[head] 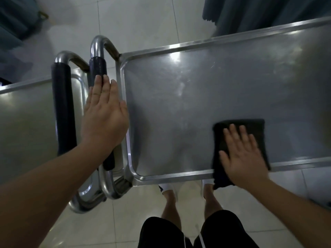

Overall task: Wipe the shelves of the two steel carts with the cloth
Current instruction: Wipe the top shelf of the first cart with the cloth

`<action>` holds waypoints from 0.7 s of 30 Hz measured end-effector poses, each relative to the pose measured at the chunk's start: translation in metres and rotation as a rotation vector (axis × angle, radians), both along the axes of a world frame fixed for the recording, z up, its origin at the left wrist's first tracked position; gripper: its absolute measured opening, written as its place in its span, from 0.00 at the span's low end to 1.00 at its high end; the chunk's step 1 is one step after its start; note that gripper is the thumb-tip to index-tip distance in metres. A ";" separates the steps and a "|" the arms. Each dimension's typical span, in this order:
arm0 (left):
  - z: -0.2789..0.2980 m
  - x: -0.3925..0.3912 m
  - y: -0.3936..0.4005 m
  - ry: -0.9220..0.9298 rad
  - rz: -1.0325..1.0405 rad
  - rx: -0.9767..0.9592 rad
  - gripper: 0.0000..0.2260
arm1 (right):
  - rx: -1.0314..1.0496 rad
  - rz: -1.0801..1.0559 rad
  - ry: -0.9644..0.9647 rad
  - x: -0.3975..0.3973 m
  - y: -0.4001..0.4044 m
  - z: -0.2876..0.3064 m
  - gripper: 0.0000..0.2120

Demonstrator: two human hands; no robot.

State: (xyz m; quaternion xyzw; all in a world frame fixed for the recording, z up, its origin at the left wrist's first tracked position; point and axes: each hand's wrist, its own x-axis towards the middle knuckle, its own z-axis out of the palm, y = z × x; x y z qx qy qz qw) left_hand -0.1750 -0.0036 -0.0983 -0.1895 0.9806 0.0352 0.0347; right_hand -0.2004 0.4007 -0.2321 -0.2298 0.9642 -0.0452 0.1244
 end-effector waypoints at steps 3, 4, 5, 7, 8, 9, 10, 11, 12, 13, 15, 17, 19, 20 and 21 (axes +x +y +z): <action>0.000 0.000 -0.002 0.005 -0.009 0.004 0.28 | -0.065 0.043 0.006 0.044 -0.088 -0.006 0.34; -0.001 0.000 -0.003 0.005 -0.011 0.000 0.28 | -0.097 0.063 -0.002 0.056 -0.116 -0.006 0.34; -0.001 0.000 -0.004 0.007 -0.008 0.000 0.28 | -0.131 0.085 -0.011 0.068 -0.143 -0.006 0.34; -0.002 -0.001 -0.005 0.011 -0.003 0.002 0.28 | -0.191 0.146 -0.037 0.089 -0.192 -0.006 0.33; -0.003 0.000 -0.006 0.013 -0.004 0.002 0.28 | -0.214 0.189 -0.052 0.098 -0.215 -0.005 0.33; -0.003 0.000 -0.007 0.015 -0.007 0.002 0.28 | -0.231 0.234 -0.070 0.106 -0.235 -0.003 0.33; -0.003 0.001 -0.007 0.017 -0.013 0.000 0.28 | -0.246 0.267 -0.089 0.113 -0.250 -0.002 0.33; -0.004 0.001 -0.008 0.015 -0.019 -0.003 0.28 | -0.257 0.282 -0.103 0.116 -0.262 -0.001 0.33; -0.004 0.001 -0.008 0.014 -0.023 -0.005 0.28 | -0.265 0.284 -0.109 0.117 -0.268 0.000 0.33; -0.003 0.001 -0.008 0.010 -0.023 -0.001 0.27 | -0.272 0.284 -0.112 0.117 -0.270 0.001 0.33; -0.001 0.002 -0.007 0.009 -0.017 0.017 0.27 | -0.285 0.308 -0.101 0.112 -0.260 0.002 0.33; 0.000 0.001 -0.005 0.008 -0.015 0.038 0.27 | -0.287 0.334 -0.078 0.094 -0.236 0.000 0.32; -0.001 0.001 -0.004 0.003 -0.008 0.052 0.27 | -0.263 0.316 -0.043 0.060 -0.199 -0.001 0.32; -0.001 0.001 -0.005 0.003 -0.005 0.055 0.28 | -0.239 0.297 -0.022 0.038 -0.175 0.000 0.33; -0.002 0.001 -0.005 0.003 -0.007 0.056 0.28 | -0.205 0.273 -0.006 0.012 -0.149 0.001 0.34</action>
